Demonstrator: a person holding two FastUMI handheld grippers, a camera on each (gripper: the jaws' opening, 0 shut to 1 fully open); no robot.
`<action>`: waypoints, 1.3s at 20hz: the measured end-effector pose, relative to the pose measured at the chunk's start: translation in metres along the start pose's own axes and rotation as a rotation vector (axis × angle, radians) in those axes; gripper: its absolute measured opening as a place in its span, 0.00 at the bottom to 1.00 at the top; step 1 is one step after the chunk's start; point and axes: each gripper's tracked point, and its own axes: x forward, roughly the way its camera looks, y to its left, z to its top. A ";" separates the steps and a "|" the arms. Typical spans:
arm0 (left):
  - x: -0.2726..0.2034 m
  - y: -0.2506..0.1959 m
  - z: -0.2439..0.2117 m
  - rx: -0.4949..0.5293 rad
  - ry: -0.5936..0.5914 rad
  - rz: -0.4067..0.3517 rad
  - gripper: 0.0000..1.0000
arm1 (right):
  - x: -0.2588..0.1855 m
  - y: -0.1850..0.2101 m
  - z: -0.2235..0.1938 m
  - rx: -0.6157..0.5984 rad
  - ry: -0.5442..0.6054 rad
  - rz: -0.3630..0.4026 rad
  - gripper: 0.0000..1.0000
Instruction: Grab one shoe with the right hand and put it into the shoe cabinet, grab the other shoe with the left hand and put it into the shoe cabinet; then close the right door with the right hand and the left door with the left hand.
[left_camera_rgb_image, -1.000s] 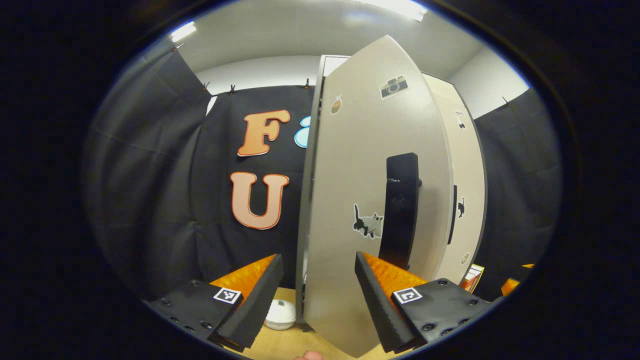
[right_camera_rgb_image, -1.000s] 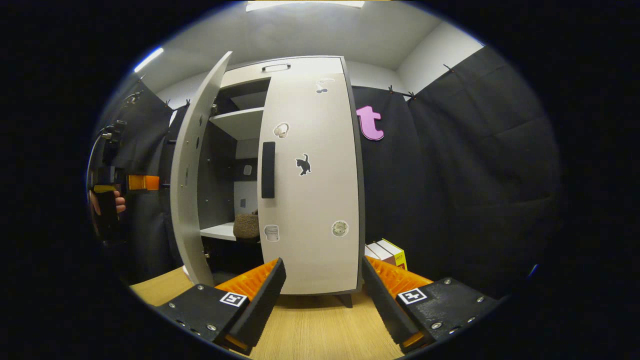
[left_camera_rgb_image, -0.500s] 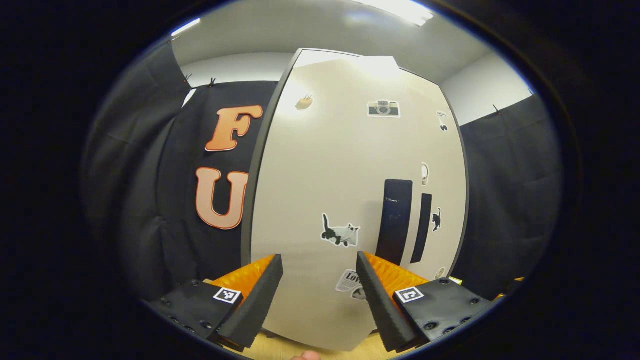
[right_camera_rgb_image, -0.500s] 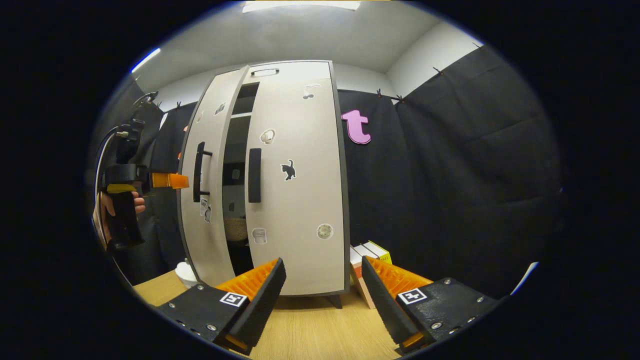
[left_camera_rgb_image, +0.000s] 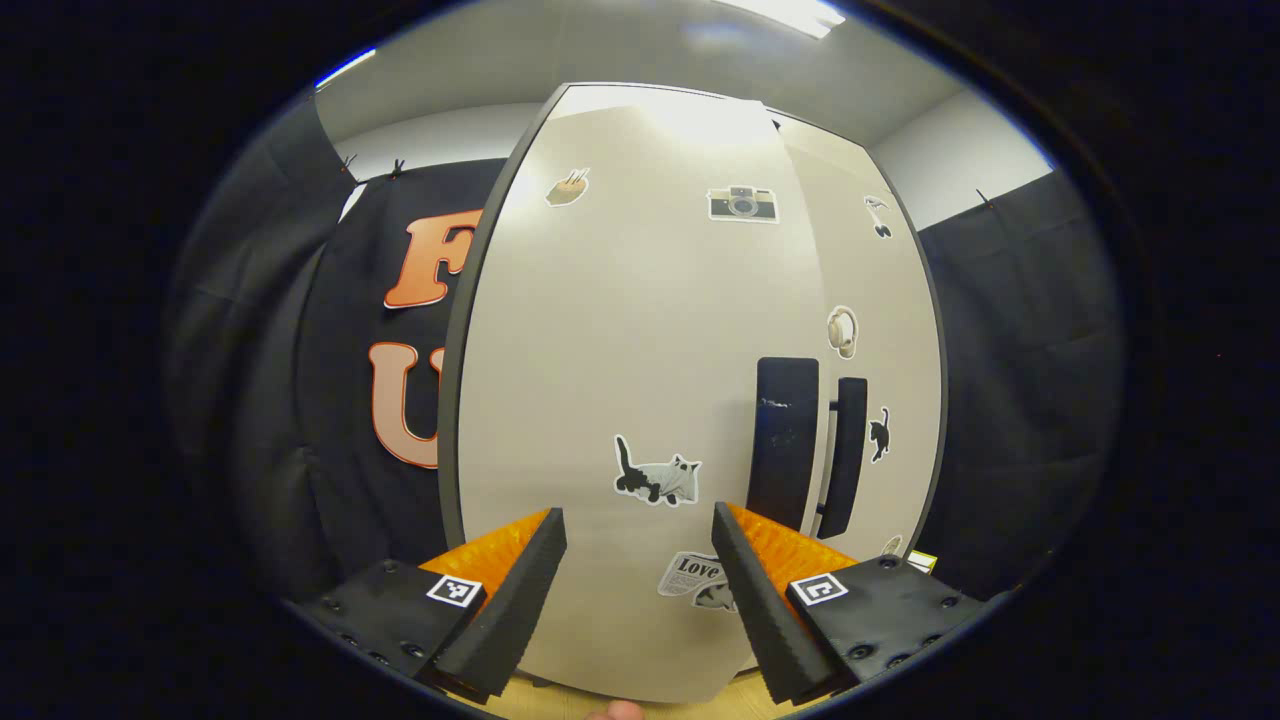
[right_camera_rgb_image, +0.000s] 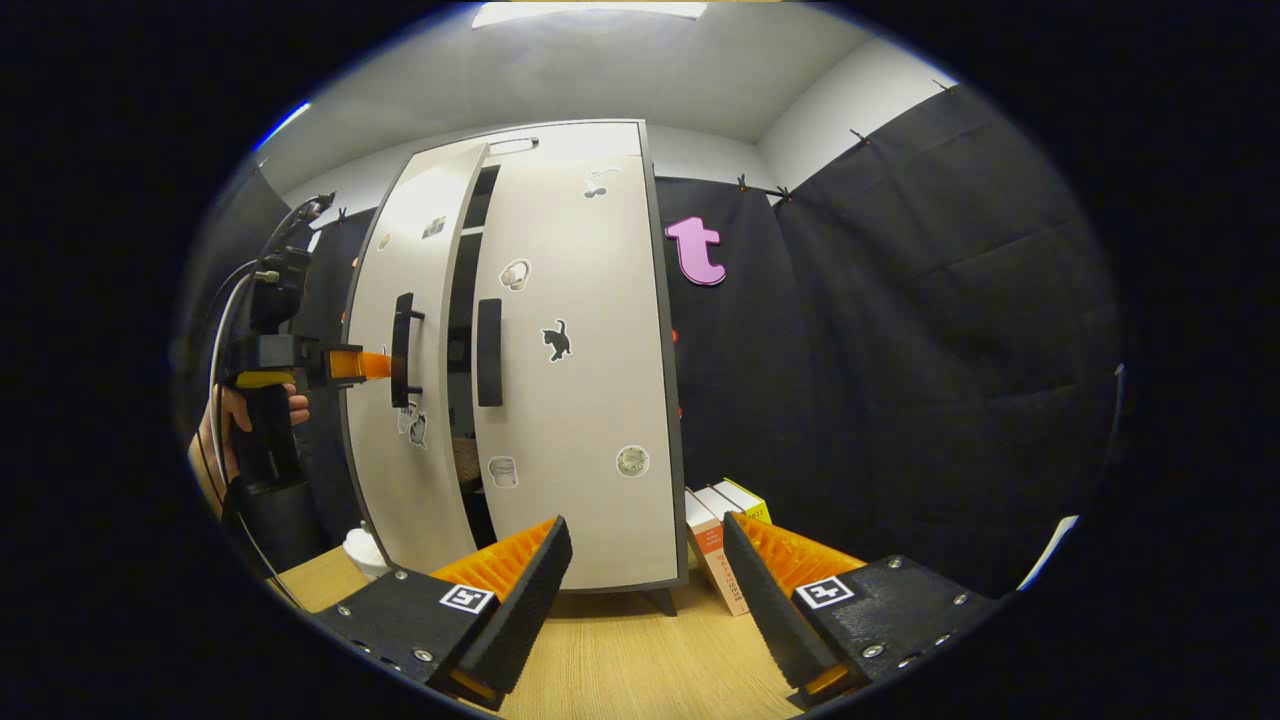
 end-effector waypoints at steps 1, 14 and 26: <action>0.002 -0.001 0.000 -0.001 0.004 -0.001 0.96 | 0.001 -0.001 -0.001 0.001 0.004 -0.003 0.94; 0.052 -0.014 -0.003 0.082 0.033 0.023 0.94 | 0.008 -0.009 -0.001 0.028 0.009 -0.009 0.94; 0.044 -0.002 -0.025 0.027 0.080 0.033 0.96 | 0.005 -0.012 -0.006 0.024 0.036 -0.004 0.94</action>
